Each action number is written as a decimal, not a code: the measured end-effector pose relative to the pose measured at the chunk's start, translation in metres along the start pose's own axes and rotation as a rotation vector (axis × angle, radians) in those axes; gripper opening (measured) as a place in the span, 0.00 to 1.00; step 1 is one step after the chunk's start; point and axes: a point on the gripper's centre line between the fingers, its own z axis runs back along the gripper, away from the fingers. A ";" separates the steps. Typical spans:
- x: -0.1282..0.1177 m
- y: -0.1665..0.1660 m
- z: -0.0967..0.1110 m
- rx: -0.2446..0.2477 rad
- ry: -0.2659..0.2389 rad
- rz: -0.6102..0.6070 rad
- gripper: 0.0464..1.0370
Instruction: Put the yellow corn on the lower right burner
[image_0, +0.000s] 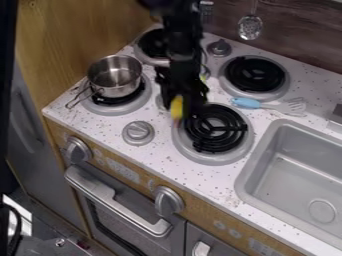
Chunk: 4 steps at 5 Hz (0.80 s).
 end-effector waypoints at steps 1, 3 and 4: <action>0.004 -0.024 -0.002 0.013 0.003 -0.062 0.56; 0.003 -0.039 -0.009 0.037 0.036 -0.118 0.56; -0.008 -0.040 -0.012 0.036 0.058 -0.098 0.60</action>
